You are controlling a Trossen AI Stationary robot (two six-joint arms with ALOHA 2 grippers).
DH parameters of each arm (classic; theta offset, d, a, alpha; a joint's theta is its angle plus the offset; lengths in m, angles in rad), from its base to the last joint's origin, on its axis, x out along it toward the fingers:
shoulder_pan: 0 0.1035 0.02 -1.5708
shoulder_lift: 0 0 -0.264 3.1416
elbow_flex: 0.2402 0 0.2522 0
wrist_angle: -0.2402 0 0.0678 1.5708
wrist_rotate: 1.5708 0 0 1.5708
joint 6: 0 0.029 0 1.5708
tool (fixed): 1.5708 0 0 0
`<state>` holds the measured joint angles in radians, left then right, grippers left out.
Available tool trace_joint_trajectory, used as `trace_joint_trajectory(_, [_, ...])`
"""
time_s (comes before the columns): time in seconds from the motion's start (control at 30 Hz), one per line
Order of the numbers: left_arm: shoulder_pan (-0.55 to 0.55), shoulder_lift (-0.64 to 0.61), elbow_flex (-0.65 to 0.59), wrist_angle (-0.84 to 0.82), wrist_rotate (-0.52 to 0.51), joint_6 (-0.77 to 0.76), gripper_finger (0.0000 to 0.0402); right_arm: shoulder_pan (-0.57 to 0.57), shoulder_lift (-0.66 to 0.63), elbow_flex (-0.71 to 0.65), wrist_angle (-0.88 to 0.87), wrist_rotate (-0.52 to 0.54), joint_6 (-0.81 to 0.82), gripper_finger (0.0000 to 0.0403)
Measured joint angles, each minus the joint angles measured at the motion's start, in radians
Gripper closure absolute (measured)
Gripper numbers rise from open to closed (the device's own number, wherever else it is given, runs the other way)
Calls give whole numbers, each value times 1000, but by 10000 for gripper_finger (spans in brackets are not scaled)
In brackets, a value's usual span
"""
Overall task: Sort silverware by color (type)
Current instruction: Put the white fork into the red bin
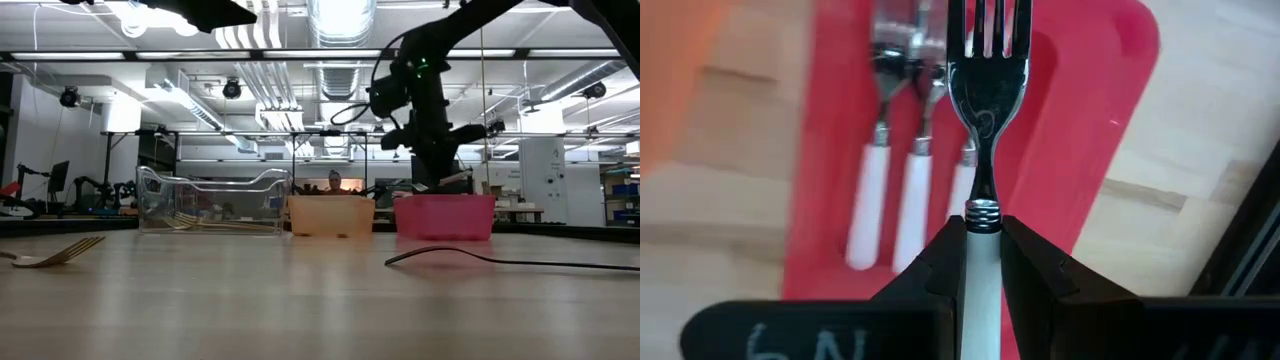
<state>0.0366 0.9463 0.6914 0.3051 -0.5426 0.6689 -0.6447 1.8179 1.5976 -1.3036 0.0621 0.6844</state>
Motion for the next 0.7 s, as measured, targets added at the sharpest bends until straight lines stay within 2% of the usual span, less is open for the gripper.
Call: trace_joint_trajectory(0.7, [1,0,0,-1,0,3,402,-15,-16,-96,83,-9,83,364])
